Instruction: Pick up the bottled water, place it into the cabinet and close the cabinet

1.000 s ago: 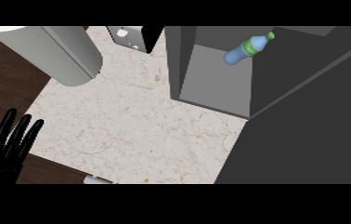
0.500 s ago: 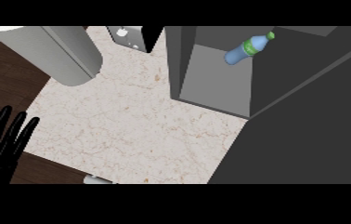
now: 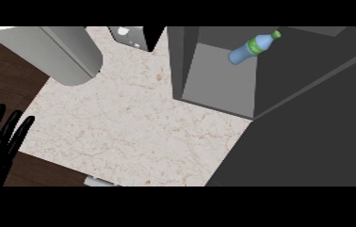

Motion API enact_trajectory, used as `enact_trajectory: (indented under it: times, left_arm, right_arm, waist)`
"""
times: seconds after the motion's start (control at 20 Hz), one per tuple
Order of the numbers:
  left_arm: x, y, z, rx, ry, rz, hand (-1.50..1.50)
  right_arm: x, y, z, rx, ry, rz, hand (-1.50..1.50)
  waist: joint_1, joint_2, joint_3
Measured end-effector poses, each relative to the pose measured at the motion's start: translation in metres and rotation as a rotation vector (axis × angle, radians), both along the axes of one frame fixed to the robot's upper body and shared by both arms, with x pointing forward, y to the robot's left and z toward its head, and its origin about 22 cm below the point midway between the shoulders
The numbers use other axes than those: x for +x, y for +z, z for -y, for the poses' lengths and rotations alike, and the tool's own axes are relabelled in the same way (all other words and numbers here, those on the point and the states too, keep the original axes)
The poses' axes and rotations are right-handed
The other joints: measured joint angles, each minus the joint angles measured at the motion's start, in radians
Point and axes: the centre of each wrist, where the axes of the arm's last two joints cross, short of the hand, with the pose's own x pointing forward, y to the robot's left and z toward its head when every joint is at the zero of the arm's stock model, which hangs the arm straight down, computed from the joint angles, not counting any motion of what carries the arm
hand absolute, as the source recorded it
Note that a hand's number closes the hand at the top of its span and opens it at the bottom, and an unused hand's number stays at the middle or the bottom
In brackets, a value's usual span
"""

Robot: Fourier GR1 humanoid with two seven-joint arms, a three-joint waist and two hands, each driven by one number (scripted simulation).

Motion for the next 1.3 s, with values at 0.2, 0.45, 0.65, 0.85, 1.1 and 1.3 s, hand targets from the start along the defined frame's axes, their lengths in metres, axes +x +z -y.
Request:
enact_trajectory:
  times: [0.2,0.45,0.65,0.85,1.1,1.3]
  left_arm:
    - [0.002,0.002,-0.002,0.001,-0.004,0.012,-1.5]
    - [0.004,0.004,-0.005,0.0,-0.008,0.022,-1.5]
    - [0.006,0.005,-0.007,-0.001,-0.003,0.024,-1.5]
    - [0.006,0.003,-0.01,-0.002,-0.001,0.011,-1.5]
    - [0.006,0.003,-0.013,-0.003,0.007,0.005,-1.5]
    - [0.005,-0.001,-0.014,-0.013,0.014,-0.006,-1.5]
  right_arm:
    - [0.003,-0.005,-0.002,0.041,0.041,-0.045,1.5]
    - [0.009,-0.011,-0.004,0.091,0.065,-0.099,1.5]
    - [0.02,-0.015,-0.011,0.096,0.039,-0.139,1.5]
    - [0.04,-0.012,-0.017,0.027,0.008,-0.107,1.5]
    - [0.071,-0.006,-0.03,-0.059,-0.034,-0.077,1.5]
    - [0.095,-0.001,-0.044,-0.109,-0.063,-0.075,1.5]
  waist:
    - [0.021,0.012,0.0]
    - [0.026,0.019,0.001]
    - [0.016,0.018,0.004]
    - [0.01,0.011,0.005]
    - [0.008,0.001,0.008]
    - [-0.002,-0.004,0.01]
